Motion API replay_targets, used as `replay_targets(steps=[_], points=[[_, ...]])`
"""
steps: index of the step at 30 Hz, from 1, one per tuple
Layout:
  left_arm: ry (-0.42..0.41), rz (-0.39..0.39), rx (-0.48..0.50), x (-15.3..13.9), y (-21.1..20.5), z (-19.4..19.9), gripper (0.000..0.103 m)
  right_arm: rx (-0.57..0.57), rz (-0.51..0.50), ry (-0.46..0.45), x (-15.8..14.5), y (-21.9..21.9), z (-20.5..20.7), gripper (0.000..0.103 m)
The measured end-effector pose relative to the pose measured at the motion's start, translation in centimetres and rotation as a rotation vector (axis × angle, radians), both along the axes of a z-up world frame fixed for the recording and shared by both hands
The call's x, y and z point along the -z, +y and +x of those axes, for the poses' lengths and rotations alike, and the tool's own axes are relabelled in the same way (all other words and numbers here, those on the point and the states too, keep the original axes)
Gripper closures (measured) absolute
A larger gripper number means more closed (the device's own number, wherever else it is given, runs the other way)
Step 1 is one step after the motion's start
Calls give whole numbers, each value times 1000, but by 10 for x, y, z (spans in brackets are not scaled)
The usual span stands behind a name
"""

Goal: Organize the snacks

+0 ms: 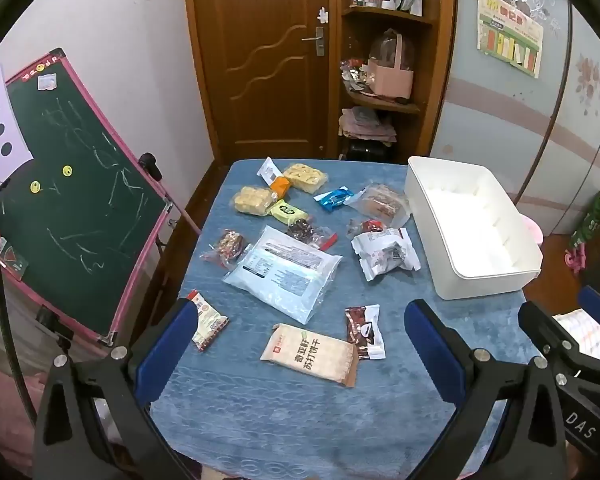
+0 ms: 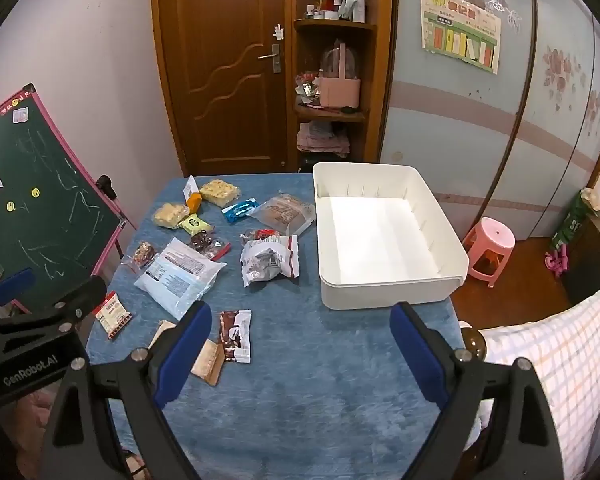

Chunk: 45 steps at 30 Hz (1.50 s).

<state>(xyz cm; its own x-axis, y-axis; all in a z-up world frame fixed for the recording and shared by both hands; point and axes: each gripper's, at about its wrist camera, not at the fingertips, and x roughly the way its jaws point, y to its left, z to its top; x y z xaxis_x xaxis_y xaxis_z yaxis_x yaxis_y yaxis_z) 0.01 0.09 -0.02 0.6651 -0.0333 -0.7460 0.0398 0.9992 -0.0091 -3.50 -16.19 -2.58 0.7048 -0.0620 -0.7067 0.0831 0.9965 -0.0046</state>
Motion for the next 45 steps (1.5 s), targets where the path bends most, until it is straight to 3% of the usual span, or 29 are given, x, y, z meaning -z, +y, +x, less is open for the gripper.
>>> replay_targets(steps=[10,21,45], points=[[-12,-3,43,2,-7,-4,0,-1,12,4,2,-6,1,11],[17,15,37,3,-7,2,0,0,18,16,8,-2,-2,11],[-22,3,37,-1,-7,-5,0,-9,40,2,-1,-1,-2,11]])
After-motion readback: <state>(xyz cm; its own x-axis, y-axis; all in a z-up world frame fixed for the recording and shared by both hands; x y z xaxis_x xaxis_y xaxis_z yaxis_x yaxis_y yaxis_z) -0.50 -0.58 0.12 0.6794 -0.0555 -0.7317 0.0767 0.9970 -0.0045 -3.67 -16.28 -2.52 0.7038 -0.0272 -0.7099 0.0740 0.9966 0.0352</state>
